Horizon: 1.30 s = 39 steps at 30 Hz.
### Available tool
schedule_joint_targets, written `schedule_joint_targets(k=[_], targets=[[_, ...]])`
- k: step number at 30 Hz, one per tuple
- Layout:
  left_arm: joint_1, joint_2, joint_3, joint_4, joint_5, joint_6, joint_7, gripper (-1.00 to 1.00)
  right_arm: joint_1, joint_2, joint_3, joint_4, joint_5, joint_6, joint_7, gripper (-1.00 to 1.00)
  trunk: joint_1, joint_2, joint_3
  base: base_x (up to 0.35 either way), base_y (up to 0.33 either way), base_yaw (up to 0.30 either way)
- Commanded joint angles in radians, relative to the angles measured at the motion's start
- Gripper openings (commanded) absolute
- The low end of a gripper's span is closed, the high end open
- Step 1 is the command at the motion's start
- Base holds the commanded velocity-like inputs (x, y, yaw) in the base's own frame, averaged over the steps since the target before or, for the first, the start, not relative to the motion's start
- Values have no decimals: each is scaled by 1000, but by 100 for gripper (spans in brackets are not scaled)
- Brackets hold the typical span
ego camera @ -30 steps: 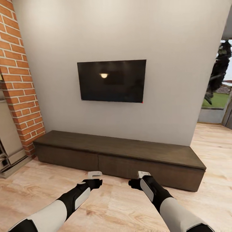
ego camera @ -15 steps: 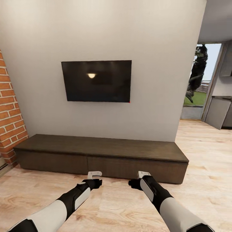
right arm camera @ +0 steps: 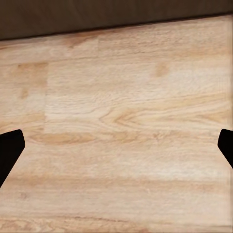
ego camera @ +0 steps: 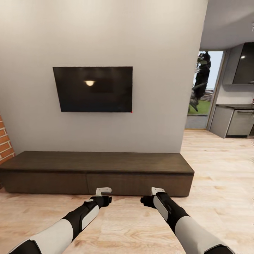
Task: Place each of the two pumpkins and all three candles from the living room inside a cabinet in the living room (use any cabinet), then make sure every cabinet is closed, and position the cauldron so it is next to a table in the living room.
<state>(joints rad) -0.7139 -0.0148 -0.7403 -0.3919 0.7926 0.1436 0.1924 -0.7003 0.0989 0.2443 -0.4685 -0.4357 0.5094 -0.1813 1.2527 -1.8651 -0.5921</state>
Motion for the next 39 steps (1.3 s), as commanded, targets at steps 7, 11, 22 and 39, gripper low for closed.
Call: schedule_joint_targets(k=[7,11,22,39], targets=[[22,24,-29,-25,31,25,-14,100,2,-23,-16,20,-32,-20,14,100,0,-1,-1,0,0,-25],[45,47,-29,-47,54,47,-36,100,2,-46,-38,28,-53,-42,36,100,0,-1,-1,0,0,0],[66,109,-29,-109,66,109,-98,100,2,-46,-100,28,-112,-100,98,100,0,-1,-1,0,0,0],[25,28,11,53,2,244,-964,100,-2,-54,-370,-60,-226,-269,297,100,0,-1,-1,70,0,0]])
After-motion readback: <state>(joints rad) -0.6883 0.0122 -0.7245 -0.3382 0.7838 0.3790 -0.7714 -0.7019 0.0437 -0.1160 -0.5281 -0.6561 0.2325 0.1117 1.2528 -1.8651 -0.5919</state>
